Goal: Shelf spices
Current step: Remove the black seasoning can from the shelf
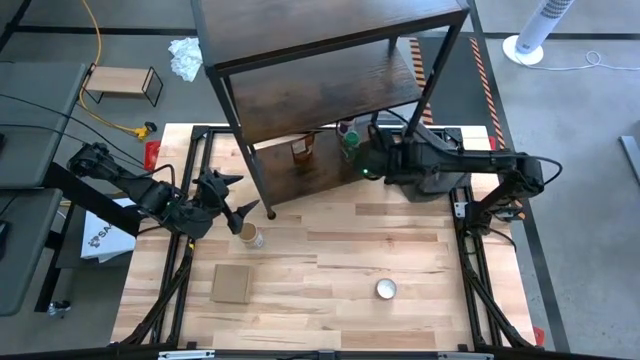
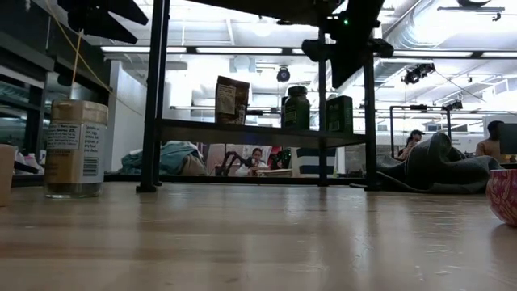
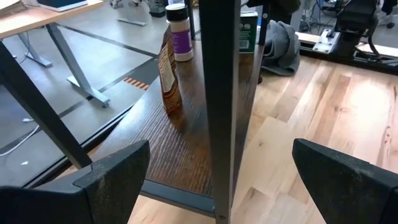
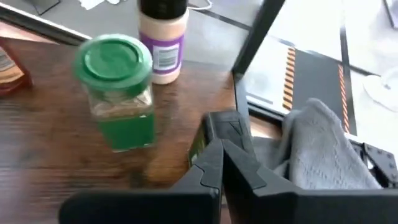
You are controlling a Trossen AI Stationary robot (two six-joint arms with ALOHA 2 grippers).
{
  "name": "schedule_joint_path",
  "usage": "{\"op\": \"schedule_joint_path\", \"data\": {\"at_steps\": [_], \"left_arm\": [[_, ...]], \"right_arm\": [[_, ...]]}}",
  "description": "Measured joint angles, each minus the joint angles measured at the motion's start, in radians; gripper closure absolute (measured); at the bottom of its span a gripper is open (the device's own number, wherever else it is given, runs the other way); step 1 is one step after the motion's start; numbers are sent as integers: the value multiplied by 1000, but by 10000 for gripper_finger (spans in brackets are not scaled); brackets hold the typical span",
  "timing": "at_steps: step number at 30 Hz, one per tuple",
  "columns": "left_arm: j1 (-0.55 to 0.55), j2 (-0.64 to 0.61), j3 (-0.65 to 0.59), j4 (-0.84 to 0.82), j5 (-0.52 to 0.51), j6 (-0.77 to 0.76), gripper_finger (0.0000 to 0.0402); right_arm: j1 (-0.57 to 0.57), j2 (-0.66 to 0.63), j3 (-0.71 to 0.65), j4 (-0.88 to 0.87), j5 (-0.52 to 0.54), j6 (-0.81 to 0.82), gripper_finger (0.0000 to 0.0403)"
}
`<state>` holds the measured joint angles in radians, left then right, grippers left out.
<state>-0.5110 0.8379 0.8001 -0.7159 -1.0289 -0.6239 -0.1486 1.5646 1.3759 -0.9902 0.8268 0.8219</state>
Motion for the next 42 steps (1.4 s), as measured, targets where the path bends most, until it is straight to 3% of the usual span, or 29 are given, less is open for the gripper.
{"op": "schedule_joint_path", "data": {"at_steps": [7,16,22,25,28,32,36,42], "left_arm": [[0,0,0,2,-2,0,12],[0,0,0,12,-5,-20,12],[0,0,0,11,-5,-30,12],[0,0,0,11,-5,-45,12],[0,0,0,11,-6,-56,12],[1,0,0,11,-6,-56,12],[11,0,0,22,0,-58,12],[20,0,0,27,26,-66,12]], "right_arm": [[-35,1,24,-15,27,-98,403],[-3,1,1,-24,-53,-71,403],[84,2,1,-109,-219,-96,403],[153,1,1,-293,-246,32,403],[216,0,0,-586,-210,352,403],[244,-106,-88,-512,-119,582,403],[213,-216,-181,-584,-12,860,403],[170,-429,-260,-580,154,923,403]]}}
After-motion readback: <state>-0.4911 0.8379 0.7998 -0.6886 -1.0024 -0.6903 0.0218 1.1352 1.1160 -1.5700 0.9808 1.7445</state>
